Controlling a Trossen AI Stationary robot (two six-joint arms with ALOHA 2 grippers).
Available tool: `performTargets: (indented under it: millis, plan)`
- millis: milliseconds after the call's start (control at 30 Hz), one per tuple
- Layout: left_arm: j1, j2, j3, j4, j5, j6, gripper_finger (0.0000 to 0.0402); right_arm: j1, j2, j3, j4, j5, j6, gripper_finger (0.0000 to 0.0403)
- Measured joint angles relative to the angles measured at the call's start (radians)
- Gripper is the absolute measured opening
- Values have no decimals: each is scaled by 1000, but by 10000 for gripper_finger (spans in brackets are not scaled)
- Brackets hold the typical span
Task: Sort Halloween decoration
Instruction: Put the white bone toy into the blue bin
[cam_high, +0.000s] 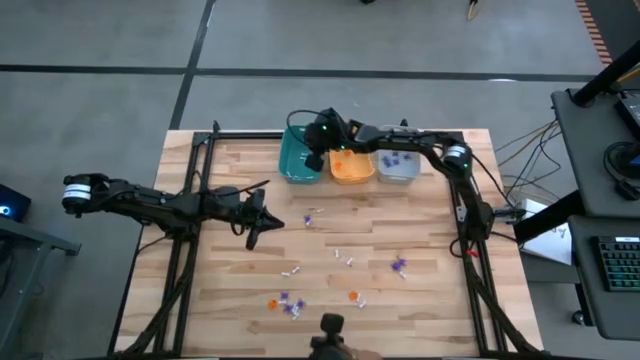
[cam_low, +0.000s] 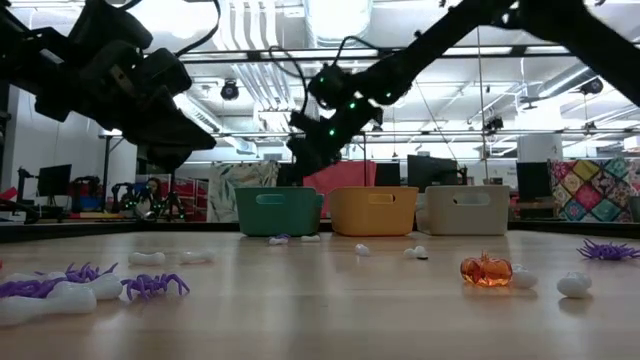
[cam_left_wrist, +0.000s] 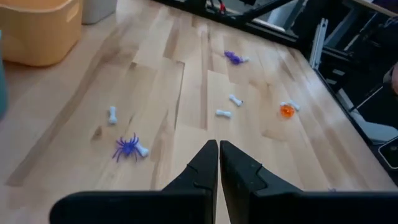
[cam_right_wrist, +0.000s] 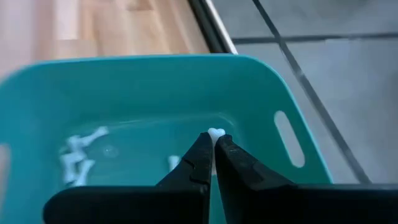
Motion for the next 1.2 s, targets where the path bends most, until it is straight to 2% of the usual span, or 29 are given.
performTargets:
  millis: [333,800,933,1200]
  plan:
    - [-1,6,-2,1,-9,-8,0,-51,120,178,-170,1,11,9]
    - [-1,8,-2,32,-19,-8,0,-54,125,214,-193,0,11,11]
    - [-1,9,-2,33,-20,-8,0,-54,125,214,-193,-9,19,31]
    - [-1,9,-2,37,-21,-8,0,-56,125,214,-193,-9,46,101]
